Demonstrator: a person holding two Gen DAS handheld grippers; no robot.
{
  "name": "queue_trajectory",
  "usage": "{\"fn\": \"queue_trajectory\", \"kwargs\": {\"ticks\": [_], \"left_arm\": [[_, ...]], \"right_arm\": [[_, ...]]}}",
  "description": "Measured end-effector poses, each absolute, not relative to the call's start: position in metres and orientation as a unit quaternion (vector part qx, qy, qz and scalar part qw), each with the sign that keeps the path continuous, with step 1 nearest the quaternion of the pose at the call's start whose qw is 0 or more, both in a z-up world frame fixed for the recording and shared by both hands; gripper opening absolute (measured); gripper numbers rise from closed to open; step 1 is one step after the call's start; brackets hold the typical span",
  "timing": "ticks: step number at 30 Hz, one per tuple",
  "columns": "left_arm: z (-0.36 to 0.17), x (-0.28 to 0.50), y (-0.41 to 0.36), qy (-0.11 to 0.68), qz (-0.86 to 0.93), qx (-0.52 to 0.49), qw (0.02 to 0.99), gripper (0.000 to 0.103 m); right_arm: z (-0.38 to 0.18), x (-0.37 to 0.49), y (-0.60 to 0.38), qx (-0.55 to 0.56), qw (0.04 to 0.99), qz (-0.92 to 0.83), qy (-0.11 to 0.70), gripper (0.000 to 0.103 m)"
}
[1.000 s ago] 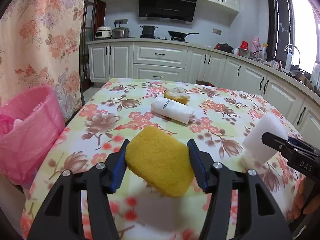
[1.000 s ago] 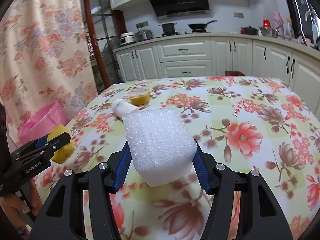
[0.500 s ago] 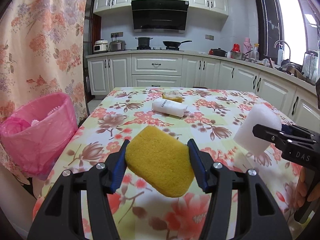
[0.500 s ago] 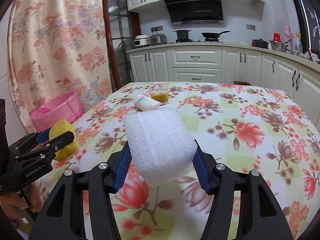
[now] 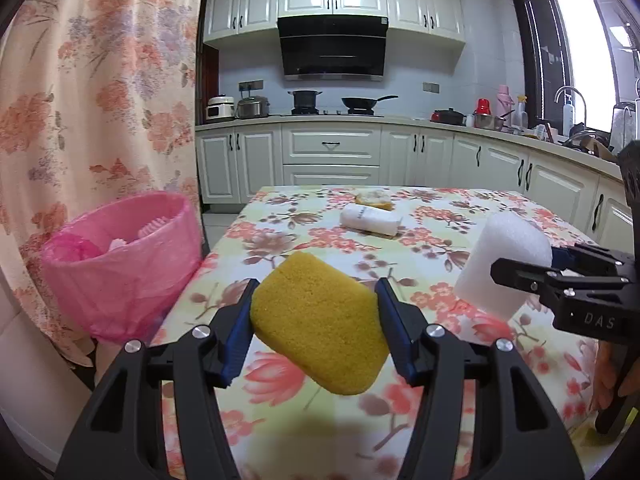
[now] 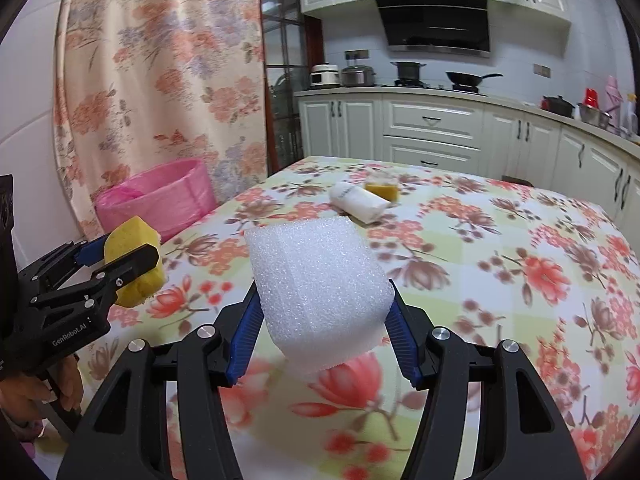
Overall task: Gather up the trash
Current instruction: 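Carry the sponge and foam block over the pink bin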
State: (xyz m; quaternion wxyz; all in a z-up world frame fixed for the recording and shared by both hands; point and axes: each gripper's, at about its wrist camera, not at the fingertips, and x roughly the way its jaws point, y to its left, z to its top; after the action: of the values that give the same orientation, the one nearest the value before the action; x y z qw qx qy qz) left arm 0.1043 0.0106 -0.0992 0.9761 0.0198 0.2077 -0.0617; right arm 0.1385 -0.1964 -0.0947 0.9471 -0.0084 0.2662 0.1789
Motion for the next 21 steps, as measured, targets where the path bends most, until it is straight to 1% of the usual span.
{"fn": "queue_trajectory", "kwargs": {"ticks": [10,21], "left_arm": [[-0.100,0.097,0.040,0.209,-0.038,0.010,0.977,0.056],[-0.103,0.095,0.059,0.213,-0.019,0.006,0.977,0.056]], "right_arm": [[-0.090,0.144,-0.158,-0.039,0.940,0.204,0.269,0.057],[-0.090,0.146,-0.139,-0.058,0.935,0.216,0.275,0.057]]}}
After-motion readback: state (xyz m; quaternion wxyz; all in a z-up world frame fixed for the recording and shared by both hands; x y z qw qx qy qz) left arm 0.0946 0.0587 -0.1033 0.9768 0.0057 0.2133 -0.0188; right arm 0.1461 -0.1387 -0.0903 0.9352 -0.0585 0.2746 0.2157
